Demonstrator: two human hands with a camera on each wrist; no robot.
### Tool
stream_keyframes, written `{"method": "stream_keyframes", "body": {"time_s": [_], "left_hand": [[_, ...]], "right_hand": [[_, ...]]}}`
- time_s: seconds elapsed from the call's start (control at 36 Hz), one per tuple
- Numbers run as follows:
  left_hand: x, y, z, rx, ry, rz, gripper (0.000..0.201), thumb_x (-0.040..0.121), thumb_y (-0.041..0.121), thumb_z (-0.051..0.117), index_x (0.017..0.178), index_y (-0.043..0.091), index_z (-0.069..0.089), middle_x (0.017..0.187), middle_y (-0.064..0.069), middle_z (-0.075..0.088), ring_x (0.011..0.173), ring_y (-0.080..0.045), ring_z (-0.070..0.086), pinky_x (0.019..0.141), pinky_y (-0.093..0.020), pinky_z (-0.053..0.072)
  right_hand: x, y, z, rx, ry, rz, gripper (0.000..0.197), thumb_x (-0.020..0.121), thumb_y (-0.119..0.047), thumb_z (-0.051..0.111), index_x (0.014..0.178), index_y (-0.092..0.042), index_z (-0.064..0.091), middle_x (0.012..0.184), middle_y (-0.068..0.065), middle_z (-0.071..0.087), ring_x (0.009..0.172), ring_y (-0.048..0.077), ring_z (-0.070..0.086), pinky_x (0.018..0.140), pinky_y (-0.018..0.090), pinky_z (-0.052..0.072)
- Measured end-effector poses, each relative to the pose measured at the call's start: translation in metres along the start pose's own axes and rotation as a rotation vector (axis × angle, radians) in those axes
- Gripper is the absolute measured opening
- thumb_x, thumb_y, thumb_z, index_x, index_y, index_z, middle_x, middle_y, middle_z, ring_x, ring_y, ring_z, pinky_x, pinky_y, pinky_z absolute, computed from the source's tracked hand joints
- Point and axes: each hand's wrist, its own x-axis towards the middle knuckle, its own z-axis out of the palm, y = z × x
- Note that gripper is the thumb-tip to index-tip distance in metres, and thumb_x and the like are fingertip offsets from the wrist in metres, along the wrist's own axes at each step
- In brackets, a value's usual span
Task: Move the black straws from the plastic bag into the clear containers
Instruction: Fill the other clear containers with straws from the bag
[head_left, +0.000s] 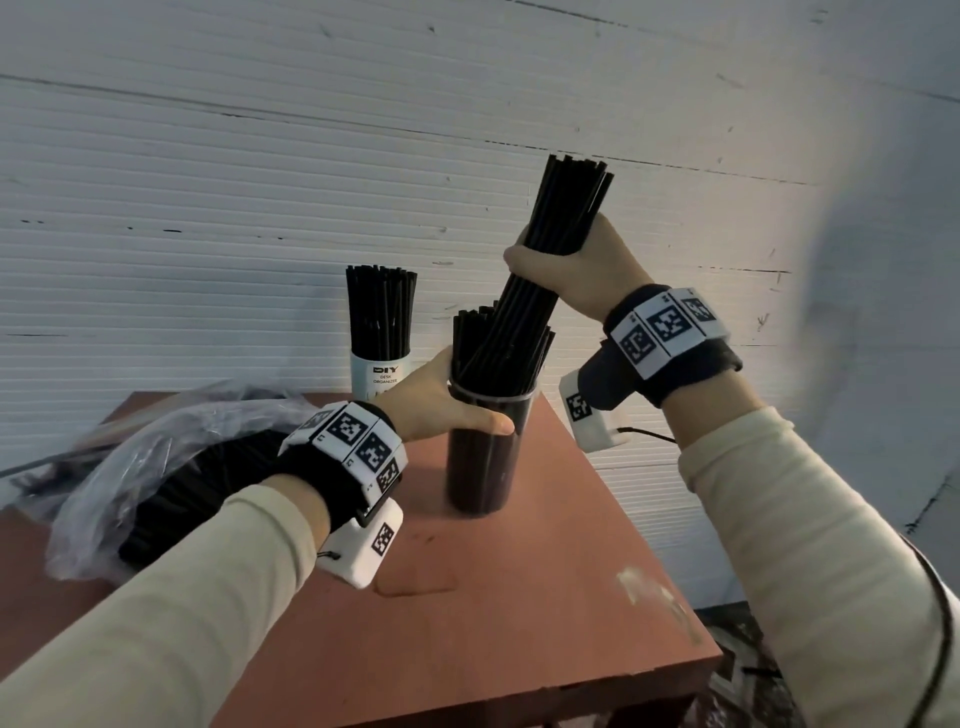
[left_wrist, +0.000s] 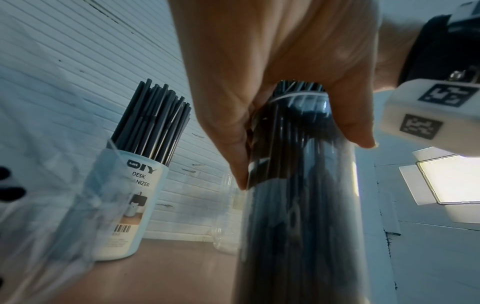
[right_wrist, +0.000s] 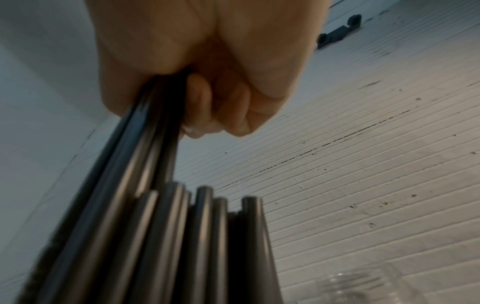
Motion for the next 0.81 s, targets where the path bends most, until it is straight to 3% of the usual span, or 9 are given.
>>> {"method": "stream_keyframes", "body": {"time_s": [0.17, 0.25, 0.39, 0.47, 0.53, 0.61, 0.69, 0.75, 0.81], "left_hand": [[0.003, -0.006, 0.001, -0.018, 0.022, -0.024, 0.082, 0.068, 0.019, 0.088, 0.137, 0.021, 0.043, 0.119, 0.013, 0.058, 0.103, 0.007, 0.052, 0.08, -0.009, 0.039], [0.004, -0.009, 0.003, -0.015, 0.048, -0.044, 0.089, 0.064, 0.023, 0.091, 0.139, 0.021, 0.043, 0.124, 0.009, 0.06, 0.113, -0.004, 0.056, 0.093, -0.021, 0.044], [0.002, -0.005, 0.005, -0.024, 0.06, -0.034, 0.088, 0.064, 0.021, 0.091, 0.138, 0.021, 0.042, 0.12, 0.011, 0.059, 0.103, 0.005, 0.053, 0.075, -0.01, 0.038], [0.003, -0.009, 0.006, -0.013, 0.076, -0.033, 0.081, 0.064, 0.023, 0.091, 0.131, 0.02, 0.046, 0.117, 0.01, 0.062, 0.102, 0.003, 0.056, 0.082, -0.014, 0.045], [0.004, -0.011, 0.006, -0.013, 0.083, -0.036, 0.082, 0.061, 0.027, 0.093, 0.13, 0.021, 0.048, 0.117, 0.009, 0.064, 0.105, 0.0, 0.059, 0.092, -0.021, 0.047], [0.004, -0.012, 0.007, -0.015, 0.089, -0.045, 0.09, 0.055, 0.034, 0.094, 0.131, 0.023, 0.049, 0.118, 0.01, 0.065, 0.109, -0.005, 0.06, 0.098, -0.027, 0.046], [0.002, -0.011, 0.008, -0.008, 0.109, -0.052, 0.086, 0.059, 0.03, 0.093, 0.132, 0.024, 0.047, 0.118, 0.011, 0.062, 0.105, -0.002, 0.057, 0.085, -0.016, 0.043], [0.0, -0.009, 0.01, -0.005, 0.127, -0.055, 0.085, 0.061, 0.029, 0.093, 0.133, 0.024, 0.047, 0.117, 0.012, 0.061, 0.105, -0.004, 0.057, 0.077, -0.013, 0.038], [-0.001, -0.008, 0.011, 0.003, 0.145, -0.056, 0.086, 0.06, 0.03, 0.093, 0.132, 0.023, 0.047, 0.115, 0.013, 0.061, 0.106, -0.007, 0.057, 0.08, -0.017, 0.038]], "right_hand": [[-0.003, 0.005, -0.007, 0.039, 0.09, 0.001, 0.025, 0.082, -0.014, 0.065, 0.082, 0.009, 0.059, 0.074, 0.007, 0.056, 0.066, 0.01, 0.057, 0.062, 0.022, 0.05], [-0.004, 0.005, 0.003, 0.001, 0.0, 0.029, 0.027, 0.081, -0.018, 0.066, 0.082, 0.009, 0.059, 0.073, 0.008, 0.056, 0.066, 0.011, 0.056, 0.061, 0.024, 0.049], [-0.014, 0.013, 0.032, -0.039, -0.124, 0.102, 0.027, 0.08, -0.022, 0.07, 0.067, -0.009, 0.05, 0.063, 0.001, 0.051, 0.057, 0.009, 0.053, 0.054, 0.02, 0.044], [-0.02, 0.017, 0.036, -0.051, -0.09, 0.065, 0.031, 0.08, -0.03, 0.068, 0.066, -0.011, 0.048, 0.064, 0.002, 0.05, 0.063, 0.015, 0.054, 0.062, 0.028, 0.045], [-0.024, 0.02, 0.037, -0.148, -0.076, 0.034, 0.037, 0.077, -0.048, 0.064, 0.068, -0.016, 0.046, 0.071, 0.0, 0.053, 0.079, 0.023, 0.057, 0.074, 0.038, 0.049], [-0.032, 0.021, 0.037, -0.258, -0.03, 0.031, 0.049, 0.076, -0.065, 0.06, 0.1, -0.023, 0.053, 0.105, -0.003, 0.055, 0.107, 0.02, 0.05, 0.096, 0.044, 0.044], [-0.043, 0.013, 0.032, -0.069, 0.13, -0.014, 0.078, 0.079, -0.052, 0.071, 0.138, -0.018, 0.033, 0.136, -0.002, 0.042, 0.126, 0.014, 0.043, 0.107, 0.036, 0.039], [-0.048, 0.006, 0.029, -0.08, 0.233, -0.129, 0.08, 0.086, -0.041, 0.068, 0.147, -0.014, 0.024, 0.146, 0.003, 0.031, 0.134, 0.017, 0.035, 0.111, 0.034, 0.034], [-0.049, 0.001, 0.028, -0.146, 0.284, -0.246, 0.066, 0.092, -0.03, 0.061, 0.147, -0.01, 0.03, 0.146, 0.007, 0.033, 0.136, 0.016, 0.034, 0.113, 0.027, 0.031]]}}
